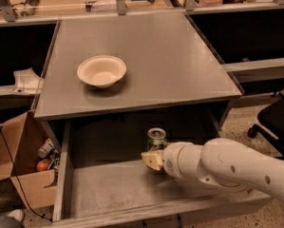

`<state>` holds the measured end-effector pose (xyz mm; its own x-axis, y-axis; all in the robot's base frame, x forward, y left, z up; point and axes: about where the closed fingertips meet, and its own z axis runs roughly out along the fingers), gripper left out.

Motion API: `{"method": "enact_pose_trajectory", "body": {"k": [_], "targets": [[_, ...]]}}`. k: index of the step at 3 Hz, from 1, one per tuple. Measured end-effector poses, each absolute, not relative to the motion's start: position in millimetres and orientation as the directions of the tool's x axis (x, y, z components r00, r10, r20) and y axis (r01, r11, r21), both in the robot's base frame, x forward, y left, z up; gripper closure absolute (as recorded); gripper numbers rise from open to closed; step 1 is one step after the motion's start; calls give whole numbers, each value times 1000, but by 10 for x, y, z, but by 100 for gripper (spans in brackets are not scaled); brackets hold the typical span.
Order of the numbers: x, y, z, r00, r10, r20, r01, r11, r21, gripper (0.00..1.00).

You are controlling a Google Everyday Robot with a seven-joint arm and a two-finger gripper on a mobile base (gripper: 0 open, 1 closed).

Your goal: Place green can into top drawer

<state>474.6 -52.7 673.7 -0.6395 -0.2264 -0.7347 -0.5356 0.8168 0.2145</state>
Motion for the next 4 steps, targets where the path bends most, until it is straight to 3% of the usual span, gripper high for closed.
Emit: {"method": "enact_pose_trajectory", "body": {"k": [4], "targets": [[4584, -175, 6428, -669, -365, -648, -630, 742, 232, 100]]}}
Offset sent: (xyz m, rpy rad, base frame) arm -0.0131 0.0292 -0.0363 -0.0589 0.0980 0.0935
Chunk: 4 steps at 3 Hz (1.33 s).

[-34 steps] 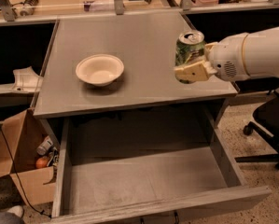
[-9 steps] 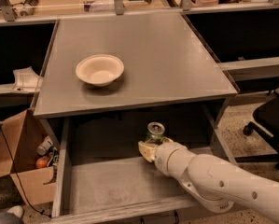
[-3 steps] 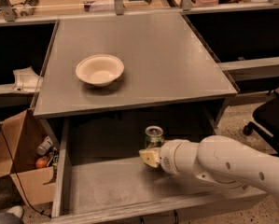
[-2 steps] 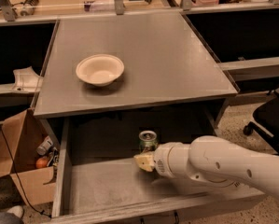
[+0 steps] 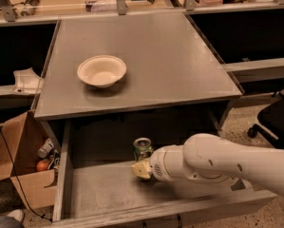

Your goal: Place green can into top drawer

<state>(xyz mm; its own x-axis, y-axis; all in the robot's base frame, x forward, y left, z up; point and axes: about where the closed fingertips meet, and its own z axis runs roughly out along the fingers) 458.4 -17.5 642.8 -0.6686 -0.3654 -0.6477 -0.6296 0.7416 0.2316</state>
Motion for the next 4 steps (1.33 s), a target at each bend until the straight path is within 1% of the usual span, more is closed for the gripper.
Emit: {"method": "enact_pose_trajectory", "body": {"k": [1, 2, 3, 4], "targets": [[4533, -193, 6474, -666, -412, -622, -654, 723, 223, 100], [4510, -185, 6465, -651, -502, -570, -710, 669, 221, 100], [4473, -164, 6433, -631, -562, -535, -747, 625, 224, 100], [4368, -200, 6356, -601, -649, -466, -789, 575, 217, 100]]}}
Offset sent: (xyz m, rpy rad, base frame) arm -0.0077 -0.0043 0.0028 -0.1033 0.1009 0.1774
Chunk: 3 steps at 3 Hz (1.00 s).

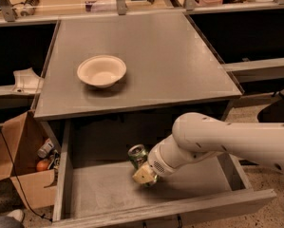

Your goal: Place green can into top drawer

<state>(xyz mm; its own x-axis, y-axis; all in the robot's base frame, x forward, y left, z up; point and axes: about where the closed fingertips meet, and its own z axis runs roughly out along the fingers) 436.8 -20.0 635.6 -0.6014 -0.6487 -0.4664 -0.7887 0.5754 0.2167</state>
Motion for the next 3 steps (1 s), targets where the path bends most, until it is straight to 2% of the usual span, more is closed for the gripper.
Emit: {"method": "enact_pose_trajectory", "body": {"k": [1, 3], "targets": [[4367, -201, 6356, -601, -649, -466, -789, 575, 217, 100], [4311, -480, 6601, -566, -729, -384, -816, 563, 134, 100]]}}
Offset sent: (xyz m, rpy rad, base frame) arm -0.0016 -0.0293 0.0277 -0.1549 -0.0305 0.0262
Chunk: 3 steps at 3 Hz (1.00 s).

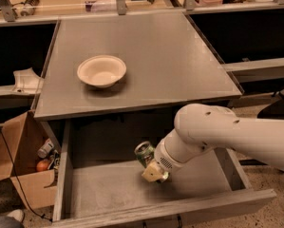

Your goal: Place green can into top drawer

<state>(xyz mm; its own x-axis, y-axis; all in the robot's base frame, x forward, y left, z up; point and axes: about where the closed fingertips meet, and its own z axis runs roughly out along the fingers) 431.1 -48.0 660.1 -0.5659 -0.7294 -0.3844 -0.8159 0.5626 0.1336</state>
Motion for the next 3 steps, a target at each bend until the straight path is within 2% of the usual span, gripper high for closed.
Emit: {"method": "enact_pose_trajectory", "body": {"k": [3], "targets": [[4221, -213, 6480, -495, -795, -352, -869, 454, 196, 100]]}}
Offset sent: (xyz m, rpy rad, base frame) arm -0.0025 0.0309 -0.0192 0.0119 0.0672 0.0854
